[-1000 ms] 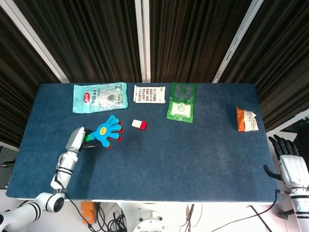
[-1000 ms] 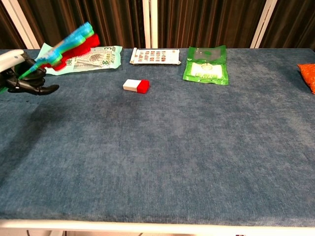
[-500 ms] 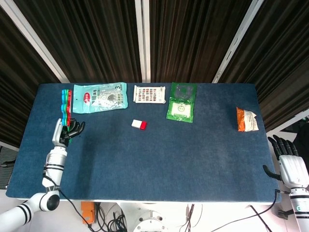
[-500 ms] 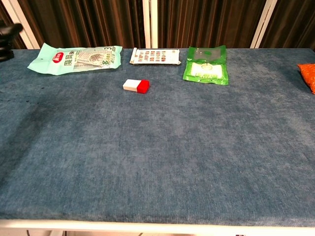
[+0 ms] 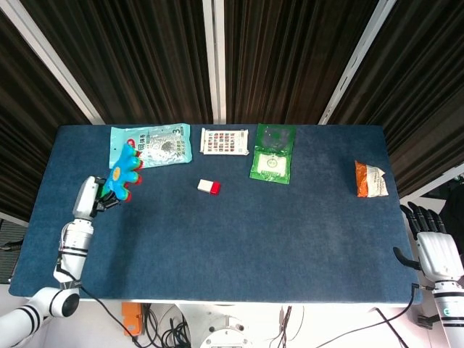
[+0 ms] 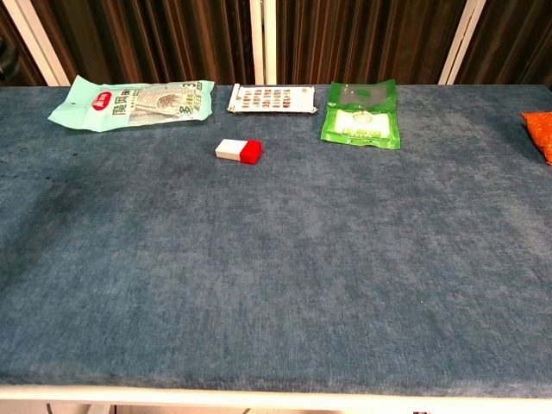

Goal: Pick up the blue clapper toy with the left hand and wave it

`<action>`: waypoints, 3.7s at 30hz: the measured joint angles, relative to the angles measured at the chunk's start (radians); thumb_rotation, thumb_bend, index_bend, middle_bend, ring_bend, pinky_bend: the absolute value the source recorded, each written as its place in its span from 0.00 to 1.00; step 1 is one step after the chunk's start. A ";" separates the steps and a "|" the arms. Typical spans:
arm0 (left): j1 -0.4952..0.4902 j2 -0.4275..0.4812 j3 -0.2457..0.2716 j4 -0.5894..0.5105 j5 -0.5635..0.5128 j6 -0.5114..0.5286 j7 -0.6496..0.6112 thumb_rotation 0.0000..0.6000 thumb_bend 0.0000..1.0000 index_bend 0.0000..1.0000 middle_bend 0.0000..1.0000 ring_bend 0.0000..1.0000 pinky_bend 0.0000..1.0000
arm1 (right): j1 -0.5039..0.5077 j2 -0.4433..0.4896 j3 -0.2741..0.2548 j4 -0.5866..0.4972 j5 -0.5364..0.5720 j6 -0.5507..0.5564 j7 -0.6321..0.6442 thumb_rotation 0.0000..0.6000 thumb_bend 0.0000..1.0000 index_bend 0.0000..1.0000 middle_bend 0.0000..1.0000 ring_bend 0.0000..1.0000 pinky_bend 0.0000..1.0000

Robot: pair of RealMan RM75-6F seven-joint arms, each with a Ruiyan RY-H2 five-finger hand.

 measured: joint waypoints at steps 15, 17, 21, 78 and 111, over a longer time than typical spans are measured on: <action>-0.042 0.032 0.088 0.022 0.092 0.001 0.325 1.00 0.75 1.00 1.00 1.00 1.00 | 0.000 0.004 0.001 -0.001 0.003 -0.001 0.003 1.00 0.22 0.00 0.00 0.00 0.00; -0.038 0.043 0.069 -0.013 0.061 -0.011 0.182 1.00 0.75 1.00 1.00 1.00 1.00 | -0.001 0.004 0.001 -0.001 0.005 0.000 0.004 1.00 0.22 0.00 0.00 0.00 0.00; -0.025 0.076 0.023 -0.085 0.006 -0.052 -0.195 1.00 0.76 1.00 1.00 1.00 1.00 | 0.000 0.001 0.000 0.003 0.007 -0.005 0.006 1.00 0.22 0.00 0.00 0.00 0.00; -0.026 0.171 -0.007 -0.255 0.001 -0.152 -0.857 1.00 0.74 1.00 1.00 1.00 1.00 | -0.002 -0.001 -0.002 0.014 0.007 -0.008 0.019 1.00 0.22 0.00 0.00 0.00 0.00; -0.090 0.028 0.135 -0.090 0.123 -0.157 0.885 1.00 0.67 1.00 1.00 1.00 1.00 | -0.003 -0.009 -0.003 0.039 0.014 -0.017 0.042 1.00 0.22 0.00 0.00 0.00 0.00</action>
